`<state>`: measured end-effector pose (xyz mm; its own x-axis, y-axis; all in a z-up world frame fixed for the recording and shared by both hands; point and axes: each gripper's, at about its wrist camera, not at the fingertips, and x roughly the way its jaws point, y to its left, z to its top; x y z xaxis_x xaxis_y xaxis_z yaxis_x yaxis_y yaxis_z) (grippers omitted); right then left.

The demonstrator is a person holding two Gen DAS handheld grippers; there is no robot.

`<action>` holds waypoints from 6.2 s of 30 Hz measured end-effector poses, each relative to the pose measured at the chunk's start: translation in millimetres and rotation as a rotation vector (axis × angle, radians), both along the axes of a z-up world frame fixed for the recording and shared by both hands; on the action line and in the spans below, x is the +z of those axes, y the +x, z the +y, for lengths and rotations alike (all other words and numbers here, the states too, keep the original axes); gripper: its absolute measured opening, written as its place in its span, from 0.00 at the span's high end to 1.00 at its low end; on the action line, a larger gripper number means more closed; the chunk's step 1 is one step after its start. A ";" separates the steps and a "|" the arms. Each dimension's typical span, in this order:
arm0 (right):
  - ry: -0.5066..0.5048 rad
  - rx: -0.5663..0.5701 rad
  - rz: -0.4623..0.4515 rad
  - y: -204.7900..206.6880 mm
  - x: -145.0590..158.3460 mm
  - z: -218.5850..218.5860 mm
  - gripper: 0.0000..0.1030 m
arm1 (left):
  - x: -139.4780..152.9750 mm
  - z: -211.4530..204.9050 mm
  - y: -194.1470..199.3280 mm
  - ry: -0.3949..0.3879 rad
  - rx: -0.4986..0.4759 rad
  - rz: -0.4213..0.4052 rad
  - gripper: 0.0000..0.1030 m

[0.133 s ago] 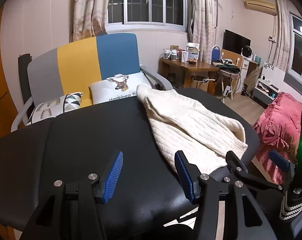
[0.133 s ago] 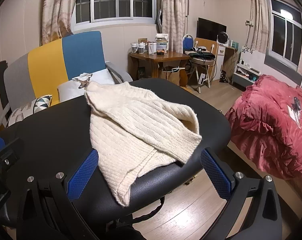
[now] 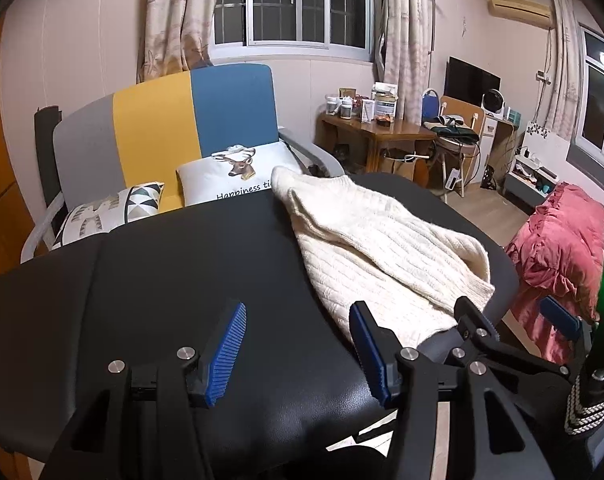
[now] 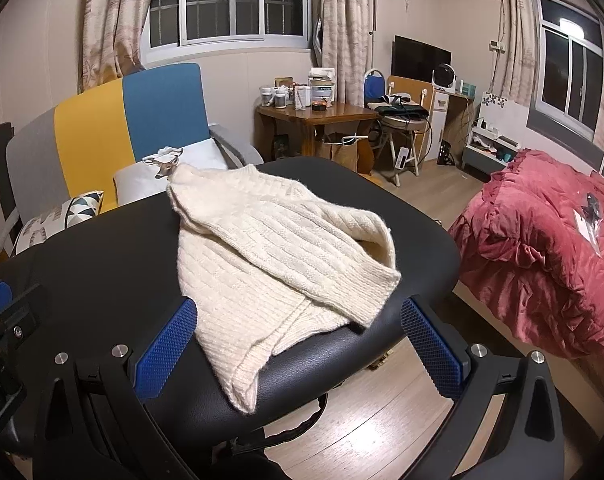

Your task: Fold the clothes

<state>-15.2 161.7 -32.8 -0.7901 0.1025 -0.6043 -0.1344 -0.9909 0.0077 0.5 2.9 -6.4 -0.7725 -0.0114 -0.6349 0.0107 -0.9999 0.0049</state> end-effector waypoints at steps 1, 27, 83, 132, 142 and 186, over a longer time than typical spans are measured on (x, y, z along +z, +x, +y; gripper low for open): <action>0.000 0.001 -0.001 -0.3 -0.5 -1.0 0.00 | -1.3 0.6 0.1 -0.004 0.002 0.001 0.46; -0.015 0.039 -0.022 0.2 -6.1 -5.9 0.00 | -42.1 -33.6 -2.2 0.153 -0.041 -0.134 0.44; -0.496 0.330 -0.513 -272.1 -82.6 101.6 0.00 | -141.3 -167.7 -56.0 0.275 0.017 -0.406 0.46; -0.392 0.515 -0.384 -163.9 -48.8 29.6 0.93 | -66.5 -115.3 -31.8 0.298 -0.060 -0.265 0.46; -0.346 0.341 -0.534 -213.0 -87.4 116.4 0.38 | -64.7 -64.2 -81.1 0.226 -0.180 -0.275 0.46; -0.309 0.698 -0.337 -90.3 -95.8 -38.9 0.92 | -129.2 -11.9 -223.3 0.446 -0.172 -0.665 0.46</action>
<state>-105.5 122.8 -128.7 -0.3822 -0.5526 -0.7406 0.4660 -0.8074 0.3619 -222.8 -9.0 -135.5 -0.2012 0.4350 -0.8777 -0.0082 -0.8967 -0.4425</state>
